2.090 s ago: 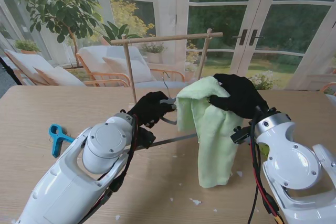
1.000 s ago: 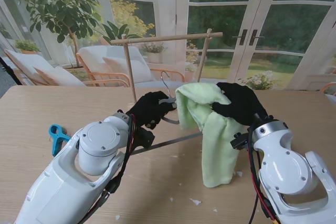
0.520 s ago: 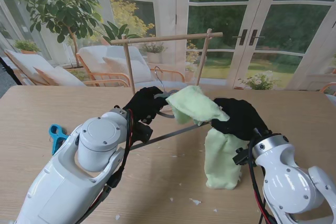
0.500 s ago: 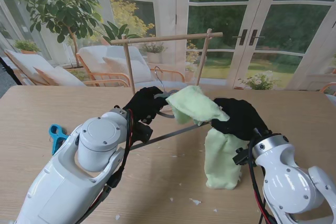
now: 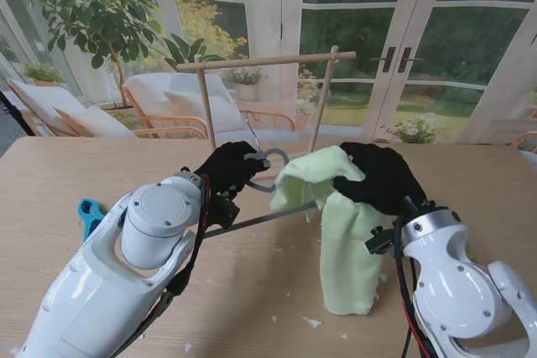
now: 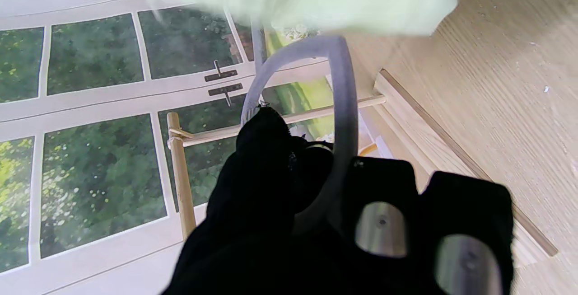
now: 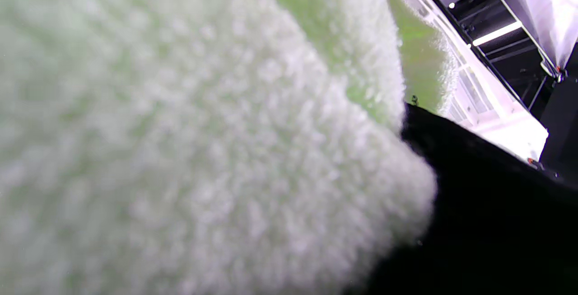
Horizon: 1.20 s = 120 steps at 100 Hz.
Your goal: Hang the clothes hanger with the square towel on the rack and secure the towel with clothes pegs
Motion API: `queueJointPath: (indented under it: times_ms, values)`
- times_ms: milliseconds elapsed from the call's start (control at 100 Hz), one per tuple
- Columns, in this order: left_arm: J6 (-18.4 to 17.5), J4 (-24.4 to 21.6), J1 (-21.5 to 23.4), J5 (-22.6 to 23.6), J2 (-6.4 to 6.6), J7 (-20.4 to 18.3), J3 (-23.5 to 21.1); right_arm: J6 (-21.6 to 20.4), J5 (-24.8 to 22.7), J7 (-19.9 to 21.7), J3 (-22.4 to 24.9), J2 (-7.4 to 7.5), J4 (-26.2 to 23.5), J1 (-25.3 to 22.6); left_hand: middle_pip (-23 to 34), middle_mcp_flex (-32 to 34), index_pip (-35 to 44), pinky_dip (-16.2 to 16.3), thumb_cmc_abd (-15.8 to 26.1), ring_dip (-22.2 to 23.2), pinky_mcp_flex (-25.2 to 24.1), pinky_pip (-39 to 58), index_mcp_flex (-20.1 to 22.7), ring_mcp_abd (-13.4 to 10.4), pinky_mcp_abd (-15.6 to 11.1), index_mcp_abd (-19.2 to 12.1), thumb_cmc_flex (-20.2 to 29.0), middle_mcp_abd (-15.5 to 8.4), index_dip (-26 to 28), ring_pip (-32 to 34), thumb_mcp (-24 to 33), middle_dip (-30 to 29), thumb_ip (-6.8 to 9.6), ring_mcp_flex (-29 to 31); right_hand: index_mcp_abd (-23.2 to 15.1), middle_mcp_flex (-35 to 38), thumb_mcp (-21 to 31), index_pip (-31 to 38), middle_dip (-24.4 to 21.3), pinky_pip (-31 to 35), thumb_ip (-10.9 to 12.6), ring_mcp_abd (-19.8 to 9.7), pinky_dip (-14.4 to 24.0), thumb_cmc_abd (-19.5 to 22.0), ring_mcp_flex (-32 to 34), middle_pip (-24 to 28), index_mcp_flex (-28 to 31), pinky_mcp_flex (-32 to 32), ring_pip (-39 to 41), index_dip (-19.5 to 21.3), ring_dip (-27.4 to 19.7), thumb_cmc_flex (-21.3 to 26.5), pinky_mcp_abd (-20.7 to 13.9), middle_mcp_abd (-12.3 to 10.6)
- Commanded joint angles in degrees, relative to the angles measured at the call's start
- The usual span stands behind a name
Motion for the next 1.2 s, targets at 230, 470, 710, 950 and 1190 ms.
queueJointPath:
  times_ms: [230,470,710,950,1190]
  values:
    - [-0.19,-1.09,1.08,-2.75,-0.44,0.13,-0.64,2.31,-1.74,3.74,-1.47,0.12,1.41,2.98,9.34,2.46,0.75,1.69,5.24,0.05,2.16,16.74,-1.22,-7.99,-3.36,3.66,3.96,0.50,0.85,6.17,0.42,2.50,1.55,4.52,-8.03,6.10,4.60,2.90,0.95,11.29,5.71,1.54,48.78,5.00,0.36,4.45,3.25,4.55,6.29,0.04,1.32,6.01,-13.33,-2.25]
    - [-0.29,-3.09,1.89,-3.97,-0.94,2.00,-1.78,2.68,-5.77,4.52,-4.57,0.58,3.85,3.30,9.31,2.41,0.81,1.67,5.24,0.06,2.16,16.74,-1.34,-7.97,-3.31,3.69,4.01,0.46,0.98,6.17,0.46,2.50,1.54,4.51,-7.29,6.37,5.28,3.74,0.78,11.29,4.34,1.16,48.66,3.91,0.38,4.23,2.44,4.60,6.23,-2.15,1.26,5.95,-14.02,-2.31]
    - [-0.86,-4.35,2.10,-4.75,-1.23,2.94,-1.30,3.54,-7.94,5.06,-8.10,0.84,5.73,5.30,9.34,2.38,0.81,1.62,5.30,0.07,2.13,16.74,-1.40,-7.97,-3.13,3.76,4.01,0.53,1.02,6.17,0.51,2.52,1.52,4.51,-0.17,5.69,3.44,6.27,-0.15,11.29,2.11,0.77,47.53,4.87,0.42,2.54,-1.52,4.61,5.93,-10.98,0.49,5.12,-14.51,-3.19]
    - [-1.49,-4.43,1.10,-4.32,-1.53,3.50,0.27,2.26,-8.23,6.47,-11.26,1.21,6.85,7.57,9.36,2.33,0.84,1.51,5.33,0.08,2.14,16.74,-1.47,-7.97,-3.22,3.71,4.00,0.42,1.08,6.16,0.47,2.55,1.48,4.51,0.41,5.62,1.30,4.78,-0.99,11.29,0.69,0.79,46.08,5.40,0.42,1.61,0.55,4.56,5.79,-20.12,-0.34,4.47,-14.48,-3.21]
    - [-1.82,-5.23,1.04,-5.25,-1.74,3.98,0.55,1.11,-6.49,6.43,-13.27,1.17,8.59,8.80,9.36,2.33,0.84,1.47,5.32,0.08,2.14,16.74,-1.42,-7.97,-3.22,3.68,4.01,0.41,1.09,6.16,0.49,2.55,1.49,4.52,0.08,6.19,-0.17,3.79,-1.39,11.29,-0.19,0.94,45.83,6.19,0.41,1.12,3.26,4.53,5.84,-28.28,-0.55,4.16,-14.27,-3.09]
